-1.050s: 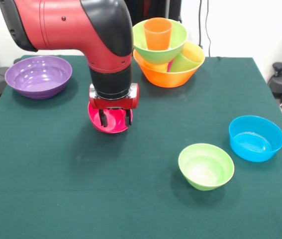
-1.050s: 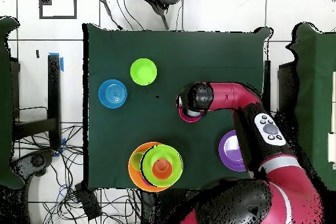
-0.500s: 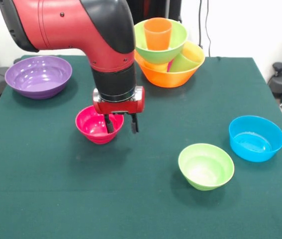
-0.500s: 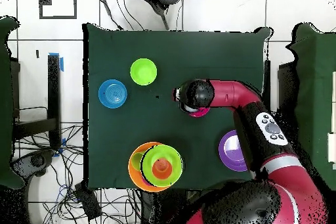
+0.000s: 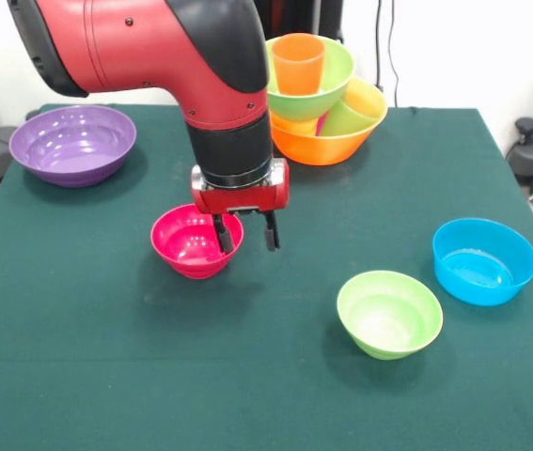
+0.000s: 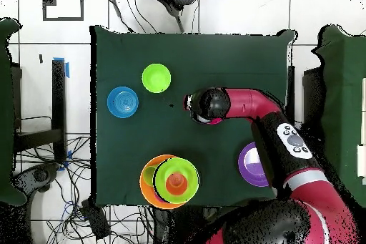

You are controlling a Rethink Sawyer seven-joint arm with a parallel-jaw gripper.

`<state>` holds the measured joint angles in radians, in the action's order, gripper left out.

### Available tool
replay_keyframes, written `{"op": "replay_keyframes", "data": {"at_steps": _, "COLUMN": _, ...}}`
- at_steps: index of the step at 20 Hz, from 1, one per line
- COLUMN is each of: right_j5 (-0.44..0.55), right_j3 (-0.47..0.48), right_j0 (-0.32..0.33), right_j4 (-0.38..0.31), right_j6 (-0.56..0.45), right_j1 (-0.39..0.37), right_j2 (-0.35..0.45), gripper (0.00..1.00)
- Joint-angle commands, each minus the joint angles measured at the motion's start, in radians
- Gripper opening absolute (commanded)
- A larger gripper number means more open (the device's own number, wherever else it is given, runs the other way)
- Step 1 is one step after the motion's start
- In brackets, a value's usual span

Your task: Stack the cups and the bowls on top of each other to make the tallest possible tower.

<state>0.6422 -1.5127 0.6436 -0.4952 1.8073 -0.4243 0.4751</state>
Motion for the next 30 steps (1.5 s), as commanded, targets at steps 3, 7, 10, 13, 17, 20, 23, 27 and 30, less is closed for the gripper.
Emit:
{"op": "replay_keyframes", "data": {"at_steps": 3, "right_j5": -0.02, "right_j3": -0.027, "right_j0": -0.016, "right_j4": -0.008, "right_j6": -0.041, "right_j1": 0.007, "right_j2": 0.037, "gripper": 1.0}}
{"op": "replay_keyframes", "data": {"at_steps": 7, "right_j5": -0.016, "right_j3": -0.018, "right_j0": -0.02, "right_j4": -0.02, "right_j6": -0.048, "right_j1": 0.015, "right_j2": 0.027, "gripper": 1.0}}
{"op": "replay_keyframes", "data": {"at_steps": 10, "right_j5": 0.029, "right_j3": 0.002, "right_j0": -0.04, "right_j4": -0.03, "right_j6": -0.058, "right_j1": 0.02, "right_j2": 0.007, "gripper": 1.0}}
{"op": "replay_keyframes", "data": {"at_steps": 13, "right_j5": 0.087, "right_j3": 0.032, "right_j0": -0.073, "right_j4": -0.048, "right_j6": -0.063, "right_j1": 0.024, "right_j2": -0.027, "gripper": 1.0}}
{"op": "replay_keyframes", "data": {"at_steps": 17, "right_j5": 0.158, "right_j3": 0.056, "right_j0": -0.11, "right_j4": -0.076, "right_j6": -0.085, "right_j1": 0.025, "right_j2": -0.072, "gripper": 1.0}}
{"op": "replay_keyframes", "data": {"at_steps": 20, "right_j5": 0.171, "right_j3": 0.065, "right_j0": -0.121, "right_j4": -0.082, "right_j6": -0.092, "right_j1": 0.029, "right_j2": -0.089, "gripper": 0.0}}
{"op": "replay_keyframes", "data": {"at_steps": 23, "right_j5": 0.202, "right_j3": 0.086, "right_j0": -0.138, "right_j4": -0.092, "right_j6": -0.094, "right_j1": 0.034, "right_j2": -0.106, "gripper": 0.0}}
{"op": "replay_keyframes", "data": {"at_steps": 27, "right_j5": 0.256, "right_j3": 0.122, "right_j0": -0.169, "right_j4": -0.111, "right_j6": -0.09, "right_j1": 0.043, "right_j2": -0.142, "gripper": 0.0}}
{"op": "replay_keyframes", "data": {"at_steps": 30, "right_j5": 0.277, "right_j3": 0.147, "right_j0": -0.195, "right_j4": -0.124, "right_j6": -0.077, "right_j1": 0.05, "right_j2": -0.169, "gripper": 0.0}}
